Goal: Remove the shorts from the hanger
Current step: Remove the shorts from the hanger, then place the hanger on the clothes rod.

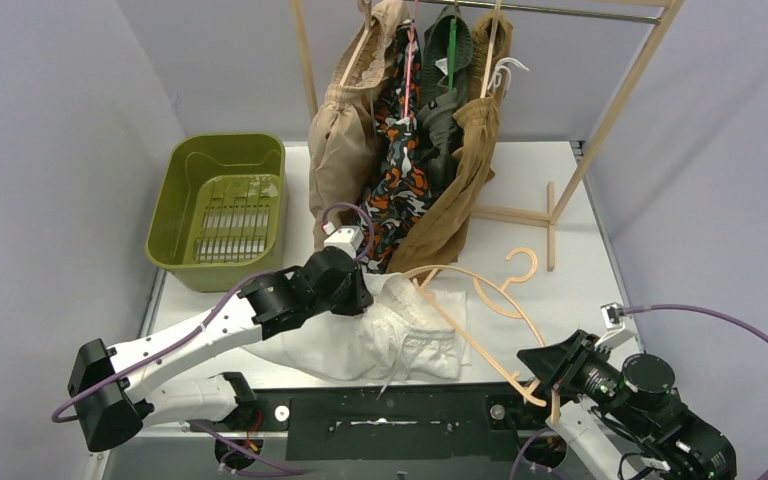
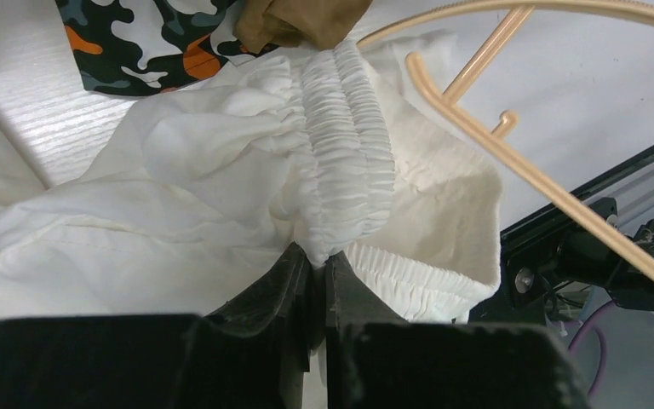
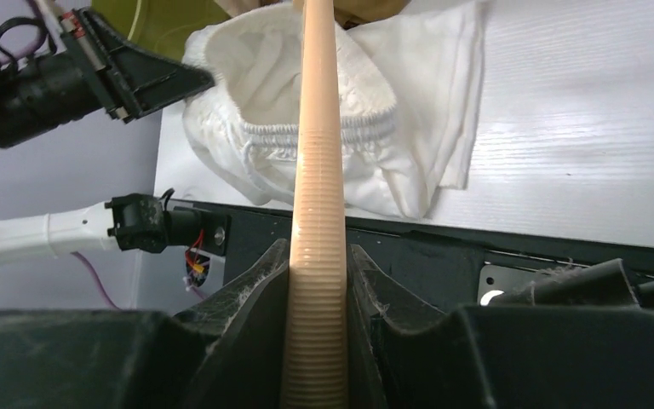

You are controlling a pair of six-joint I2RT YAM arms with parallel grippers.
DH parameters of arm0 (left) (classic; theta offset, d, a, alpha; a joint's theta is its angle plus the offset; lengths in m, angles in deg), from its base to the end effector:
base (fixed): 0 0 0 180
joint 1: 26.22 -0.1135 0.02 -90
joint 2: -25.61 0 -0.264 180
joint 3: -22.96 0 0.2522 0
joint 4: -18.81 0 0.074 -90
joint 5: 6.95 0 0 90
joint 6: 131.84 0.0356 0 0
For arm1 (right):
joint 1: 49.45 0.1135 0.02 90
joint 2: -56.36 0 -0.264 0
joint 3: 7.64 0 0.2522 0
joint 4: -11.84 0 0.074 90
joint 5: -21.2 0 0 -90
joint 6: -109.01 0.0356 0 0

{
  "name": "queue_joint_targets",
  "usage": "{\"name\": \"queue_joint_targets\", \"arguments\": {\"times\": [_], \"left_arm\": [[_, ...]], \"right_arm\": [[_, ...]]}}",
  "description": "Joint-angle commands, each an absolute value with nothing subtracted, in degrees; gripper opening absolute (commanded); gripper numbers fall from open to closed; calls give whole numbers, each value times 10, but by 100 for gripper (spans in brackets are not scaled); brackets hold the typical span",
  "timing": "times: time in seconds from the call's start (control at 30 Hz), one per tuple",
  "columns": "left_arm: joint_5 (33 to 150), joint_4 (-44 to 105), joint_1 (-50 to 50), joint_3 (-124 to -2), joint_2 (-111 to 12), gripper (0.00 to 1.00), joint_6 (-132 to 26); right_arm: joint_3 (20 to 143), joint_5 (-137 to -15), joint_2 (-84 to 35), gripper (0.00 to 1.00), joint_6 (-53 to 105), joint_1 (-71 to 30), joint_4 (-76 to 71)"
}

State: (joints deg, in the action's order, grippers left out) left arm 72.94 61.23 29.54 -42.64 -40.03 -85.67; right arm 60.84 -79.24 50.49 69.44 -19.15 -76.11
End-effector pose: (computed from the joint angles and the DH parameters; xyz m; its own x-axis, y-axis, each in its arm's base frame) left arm 0.1423 -0.1980 0.2802 -0.7872 -0.0551 -0.6143 0.2715 0.8633 -0.4254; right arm -0.0275 -0.0086 0.3178 -0.7269 0.4533 -0.5159 -0.1213 0.6547 0.7461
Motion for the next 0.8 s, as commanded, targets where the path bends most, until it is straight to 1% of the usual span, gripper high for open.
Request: {"name": "queue_joint_targets", "arguments": {"times": [0.0,0.13,0.2,0.27,0.47,0.63,0.77], "left_arm": [[717,620,292,-420,-369,0,-861],[724,629,292,-414,-368,0,-865],[731,627,292,-410,-369,0,-865],[737,621,291,-408,-369,0,-865],[748,616,291,-416,-373,0,-858],[755,618,291,-419,-363,0,-856],[752,618,290,-413,-351,0,-858]], "right_arm": [[647,-719,479,0,706,-196,-767],[718,-654,454,0,704,-200,-800],[762,-607,427,0,702,-201,-831],[791,-585,401,0,686,-201,-840],[806,-545,321,0,634,-223,-816],[792,-521,300,0,555,-268,-676],[757,-513,293,0,460,-281,-547]]}}
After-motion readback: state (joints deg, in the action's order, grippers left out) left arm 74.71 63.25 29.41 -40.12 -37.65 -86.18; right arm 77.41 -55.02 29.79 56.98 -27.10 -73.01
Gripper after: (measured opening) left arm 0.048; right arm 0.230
